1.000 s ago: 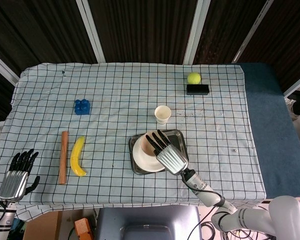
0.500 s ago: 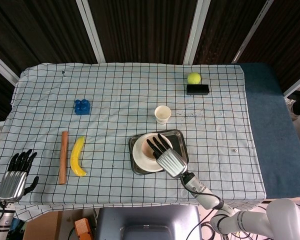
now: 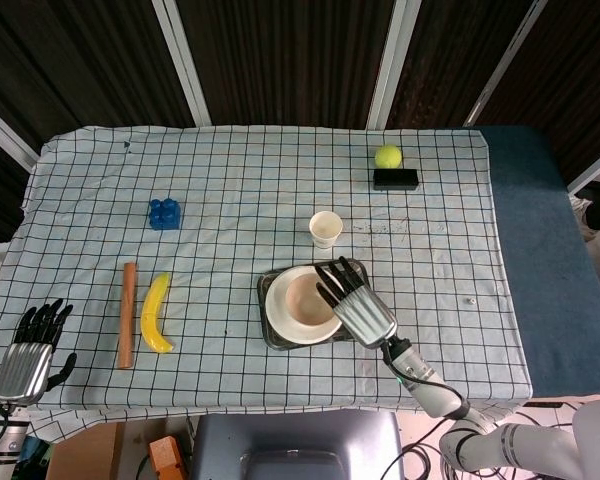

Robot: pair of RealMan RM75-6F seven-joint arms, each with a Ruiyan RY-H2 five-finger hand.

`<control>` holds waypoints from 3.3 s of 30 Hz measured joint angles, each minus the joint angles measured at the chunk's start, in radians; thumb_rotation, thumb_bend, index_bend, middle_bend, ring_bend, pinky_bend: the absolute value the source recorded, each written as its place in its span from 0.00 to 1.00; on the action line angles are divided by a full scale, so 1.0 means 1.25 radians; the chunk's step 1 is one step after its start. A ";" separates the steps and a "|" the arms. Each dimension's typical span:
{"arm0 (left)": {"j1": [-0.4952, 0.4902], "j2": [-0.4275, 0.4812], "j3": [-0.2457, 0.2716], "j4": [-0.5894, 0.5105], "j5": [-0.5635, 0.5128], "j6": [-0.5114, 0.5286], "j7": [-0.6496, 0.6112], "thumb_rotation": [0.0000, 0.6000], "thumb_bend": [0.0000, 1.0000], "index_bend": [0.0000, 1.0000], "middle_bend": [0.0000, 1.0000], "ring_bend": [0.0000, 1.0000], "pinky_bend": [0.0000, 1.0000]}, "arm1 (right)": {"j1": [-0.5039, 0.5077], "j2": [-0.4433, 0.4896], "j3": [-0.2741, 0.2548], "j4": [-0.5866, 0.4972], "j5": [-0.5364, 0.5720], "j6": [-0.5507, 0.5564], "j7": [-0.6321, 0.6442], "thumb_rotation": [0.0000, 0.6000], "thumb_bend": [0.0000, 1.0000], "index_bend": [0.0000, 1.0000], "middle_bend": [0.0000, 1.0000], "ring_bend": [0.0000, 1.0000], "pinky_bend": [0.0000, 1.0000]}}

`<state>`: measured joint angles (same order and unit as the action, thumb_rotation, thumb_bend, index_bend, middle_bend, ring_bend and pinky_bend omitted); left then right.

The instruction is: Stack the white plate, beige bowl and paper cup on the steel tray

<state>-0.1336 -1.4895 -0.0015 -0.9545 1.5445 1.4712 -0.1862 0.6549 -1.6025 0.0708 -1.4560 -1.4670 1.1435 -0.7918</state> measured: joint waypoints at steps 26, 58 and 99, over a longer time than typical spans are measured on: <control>-0.019 -0.012 -0.015 0.036 -0.032 -0.058 -0.029 1.00 0.39 0.00 0.00 0.00 0.00 | 0.195 -0.300 0.220 0.478 0.276 -0.109 0.040 1.00 0.20 0.27 0.00 0.00 0.00; -0.006 0.000 -0.015 0.026 -0.032 -0.037 -0.038 1.00 0.39 0.00 0.00 0.00 0.00 | 0.240 -0.372 0.238 0.615 0.306 -0.120 0.080 1.00 0.44 0.54 0.00 0.00 0.00; 0.002 -0.001 -0.006 0.000 -0.025 -0.029 -0.005 1.00 0.39 0.00 0.00 0.00 0.00 | 0.051 -0.136 -0.002 0.130 -0.065 0.124 0.135 1.00 0.46 0.56 0.00 0.00 0.00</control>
<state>-0.1314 -1.4903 -0.0088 -0.9551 1.5134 1.4347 -0.1921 0.7181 -1.7728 0.0682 -1.2931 -1.5484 1.2990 -0.6227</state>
